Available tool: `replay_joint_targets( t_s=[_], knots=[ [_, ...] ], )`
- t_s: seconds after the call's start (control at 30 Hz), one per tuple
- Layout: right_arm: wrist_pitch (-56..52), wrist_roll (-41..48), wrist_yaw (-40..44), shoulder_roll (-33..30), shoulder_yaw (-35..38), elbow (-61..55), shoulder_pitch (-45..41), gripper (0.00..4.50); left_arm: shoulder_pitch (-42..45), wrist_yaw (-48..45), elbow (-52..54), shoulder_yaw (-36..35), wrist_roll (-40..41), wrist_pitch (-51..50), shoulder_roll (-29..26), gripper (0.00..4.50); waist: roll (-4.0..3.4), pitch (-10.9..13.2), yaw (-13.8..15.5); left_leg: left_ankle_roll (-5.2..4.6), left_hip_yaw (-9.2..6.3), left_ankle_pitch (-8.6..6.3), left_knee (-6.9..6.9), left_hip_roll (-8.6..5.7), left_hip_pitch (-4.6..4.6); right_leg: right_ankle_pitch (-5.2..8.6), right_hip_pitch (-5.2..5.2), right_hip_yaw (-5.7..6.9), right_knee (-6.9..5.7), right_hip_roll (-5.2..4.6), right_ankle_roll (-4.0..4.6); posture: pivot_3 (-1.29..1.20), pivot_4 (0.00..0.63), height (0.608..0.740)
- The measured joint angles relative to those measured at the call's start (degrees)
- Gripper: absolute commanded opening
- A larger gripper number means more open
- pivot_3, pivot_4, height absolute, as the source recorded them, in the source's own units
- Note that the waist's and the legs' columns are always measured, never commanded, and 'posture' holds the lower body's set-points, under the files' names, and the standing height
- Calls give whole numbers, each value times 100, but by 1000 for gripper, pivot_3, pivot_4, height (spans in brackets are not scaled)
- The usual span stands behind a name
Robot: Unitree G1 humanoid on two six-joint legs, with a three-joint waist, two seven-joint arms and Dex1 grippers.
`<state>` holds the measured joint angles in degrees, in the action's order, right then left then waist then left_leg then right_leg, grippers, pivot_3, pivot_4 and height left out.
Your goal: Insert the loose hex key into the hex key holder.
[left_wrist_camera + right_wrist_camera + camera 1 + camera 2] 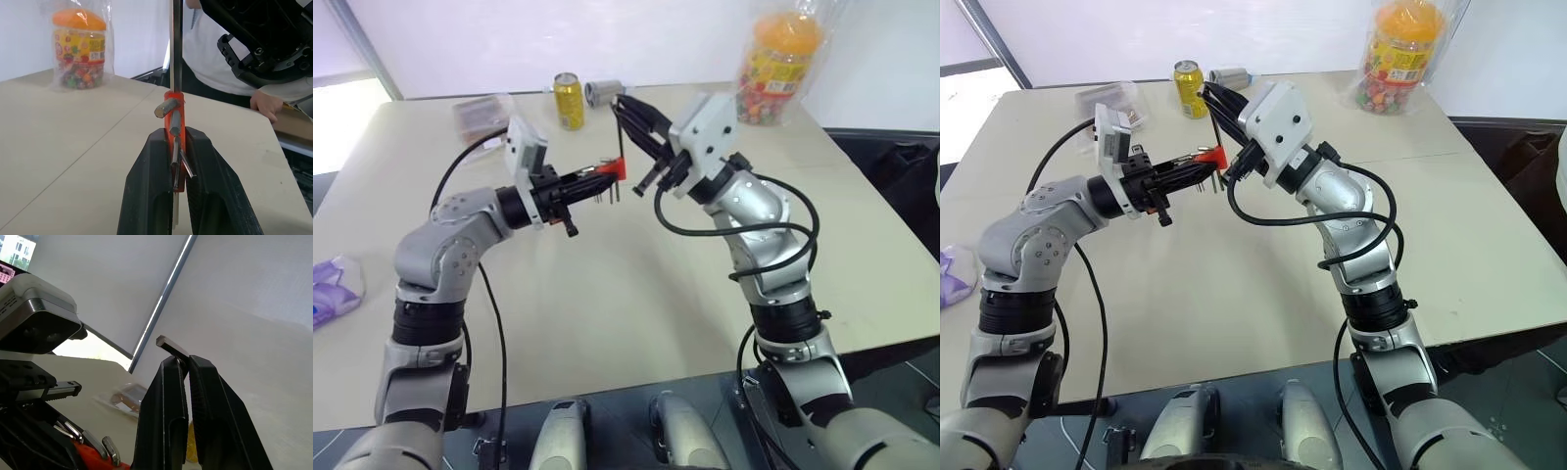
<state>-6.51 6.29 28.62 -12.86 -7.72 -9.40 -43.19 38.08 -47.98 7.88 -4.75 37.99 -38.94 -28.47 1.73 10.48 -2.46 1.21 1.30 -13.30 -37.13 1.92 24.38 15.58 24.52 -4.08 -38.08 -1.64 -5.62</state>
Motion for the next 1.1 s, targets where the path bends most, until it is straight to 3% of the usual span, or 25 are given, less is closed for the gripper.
replay_joint_targets(
  t_s=[1.1],
  knots=[
    [190,-47,40,-11,-47,180,-6,32,56,15,-32,1,-3,0,4,0,0,0,0,0,0,0,0,0,0,0,0,0,0,0,0,0,150,740]
  ],
)
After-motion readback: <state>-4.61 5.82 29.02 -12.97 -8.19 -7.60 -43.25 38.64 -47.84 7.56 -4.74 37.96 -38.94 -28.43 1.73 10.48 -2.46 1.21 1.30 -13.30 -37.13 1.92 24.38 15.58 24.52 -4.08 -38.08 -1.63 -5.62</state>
